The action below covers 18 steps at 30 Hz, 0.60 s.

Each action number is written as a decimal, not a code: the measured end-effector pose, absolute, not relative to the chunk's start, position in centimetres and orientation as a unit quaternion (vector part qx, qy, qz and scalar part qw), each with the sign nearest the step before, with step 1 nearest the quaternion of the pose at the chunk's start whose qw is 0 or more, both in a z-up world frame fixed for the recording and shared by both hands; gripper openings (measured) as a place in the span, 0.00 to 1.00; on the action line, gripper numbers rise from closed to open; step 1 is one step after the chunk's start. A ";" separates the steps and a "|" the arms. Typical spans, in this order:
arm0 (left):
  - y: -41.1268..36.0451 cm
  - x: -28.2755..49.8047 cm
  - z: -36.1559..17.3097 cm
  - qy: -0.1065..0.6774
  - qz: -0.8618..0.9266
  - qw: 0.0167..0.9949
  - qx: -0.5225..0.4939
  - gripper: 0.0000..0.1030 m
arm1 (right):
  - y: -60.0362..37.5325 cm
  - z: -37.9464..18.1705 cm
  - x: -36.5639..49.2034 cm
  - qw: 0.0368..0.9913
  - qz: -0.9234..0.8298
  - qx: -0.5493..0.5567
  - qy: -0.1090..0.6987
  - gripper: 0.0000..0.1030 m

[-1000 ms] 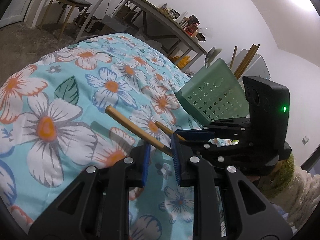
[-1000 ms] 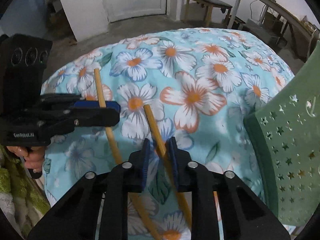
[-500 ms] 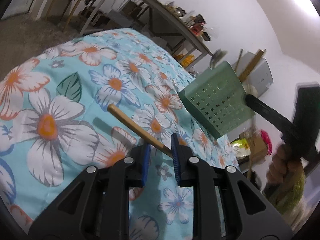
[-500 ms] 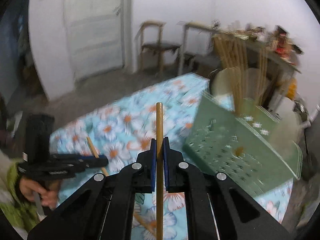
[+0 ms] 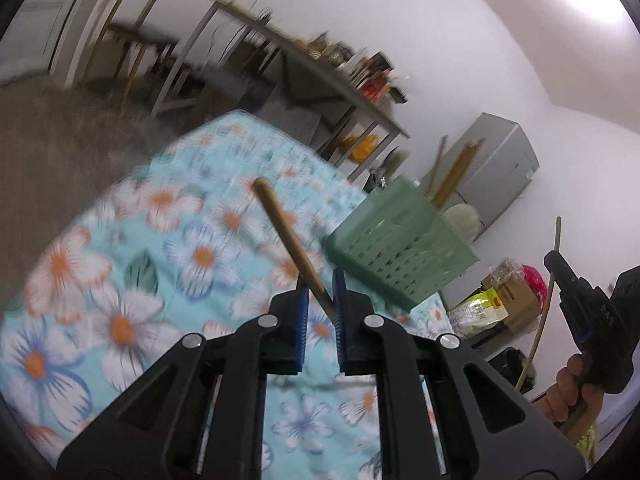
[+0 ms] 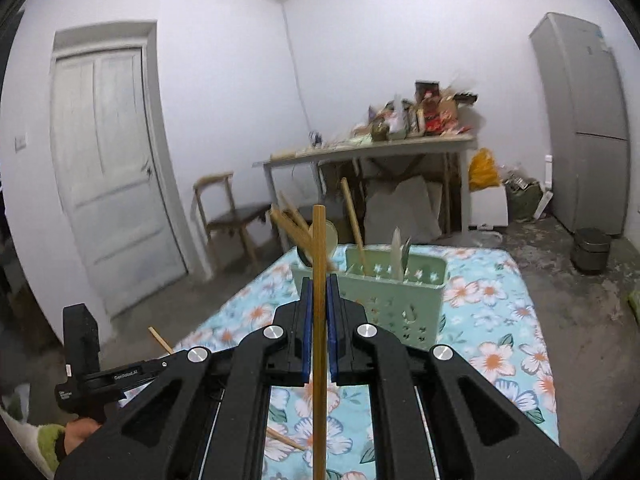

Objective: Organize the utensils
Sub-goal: 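Carry one chopstick each upright over the green holder with both tools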

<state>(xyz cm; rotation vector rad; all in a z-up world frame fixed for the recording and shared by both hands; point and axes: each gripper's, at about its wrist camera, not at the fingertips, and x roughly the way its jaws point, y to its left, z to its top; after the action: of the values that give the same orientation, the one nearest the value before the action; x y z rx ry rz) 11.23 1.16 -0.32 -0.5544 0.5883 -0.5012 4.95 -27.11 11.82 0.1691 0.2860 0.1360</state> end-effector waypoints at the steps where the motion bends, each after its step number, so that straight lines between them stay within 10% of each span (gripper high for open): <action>1: 1.1 11.1 0.3 0.275 -0.243 0.892 -0.262 0.08 | -27.3 12.1 4.6 0.985 0.066 0.088 0.135 0.07; 18: -1.9 8.8 14.1 0.105 -0.339 0.918 -0.178 0.04 | -29.1 12.9 2.6 0.982 0.048 0.159 0.089 0.07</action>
<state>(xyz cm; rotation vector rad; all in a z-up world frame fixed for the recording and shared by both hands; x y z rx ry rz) 8.79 -1.93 14.06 -0.3669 0.2169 -0.6965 2.59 -29.09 12.89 0.3191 0.1795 0.0962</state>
